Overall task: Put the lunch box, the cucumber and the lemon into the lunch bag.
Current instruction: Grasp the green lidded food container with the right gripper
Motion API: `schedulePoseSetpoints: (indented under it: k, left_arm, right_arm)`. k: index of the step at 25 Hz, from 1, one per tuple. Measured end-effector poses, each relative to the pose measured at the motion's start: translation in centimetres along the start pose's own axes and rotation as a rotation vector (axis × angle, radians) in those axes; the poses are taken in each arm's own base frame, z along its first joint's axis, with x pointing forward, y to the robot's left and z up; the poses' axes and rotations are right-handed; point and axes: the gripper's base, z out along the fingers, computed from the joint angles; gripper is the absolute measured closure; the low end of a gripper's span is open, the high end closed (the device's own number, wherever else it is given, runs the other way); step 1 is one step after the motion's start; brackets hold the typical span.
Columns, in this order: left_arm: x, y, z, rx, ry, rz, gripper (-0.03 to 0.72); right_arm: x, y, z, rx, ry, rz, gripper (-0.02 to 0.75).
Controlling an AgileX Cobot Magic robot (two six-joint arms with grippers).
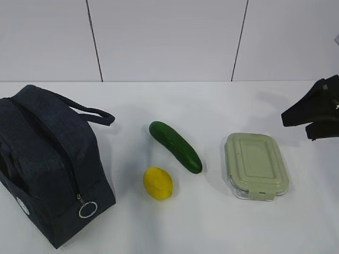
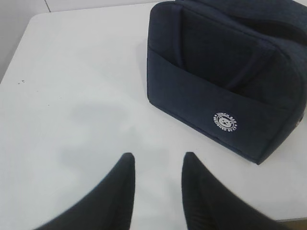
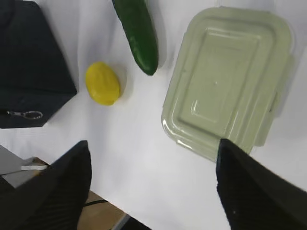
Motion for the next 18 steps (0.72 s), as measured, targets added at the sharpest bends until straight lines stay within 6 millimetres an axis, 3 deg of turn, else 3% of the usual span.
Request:
schedulePoseSetpoints:
  k: [8, 14, 18]
  left_arm:
    - [0.0, 0.0, 0.0, 0.0, 0.0, 0.0, 0.446]
    - [0.0, 0.0, 0.0, 0.0, 0.0, 0.0, 0.446]
    - [0.0, 0.0, 0.0, 0.0, 0.0, 0.0, 0.446]
  right_arm:
    - [-0.8, -6.7, 2.9, -0.118, -0.055, 0.065, 0.129]
    - [-0.7, -9.6, 5.8, -0.16, 0.002, 0.087, 0.13]
    - [-1.2, -10.8, 6.5, -0.166, 0.022, 0.08, 0.132]
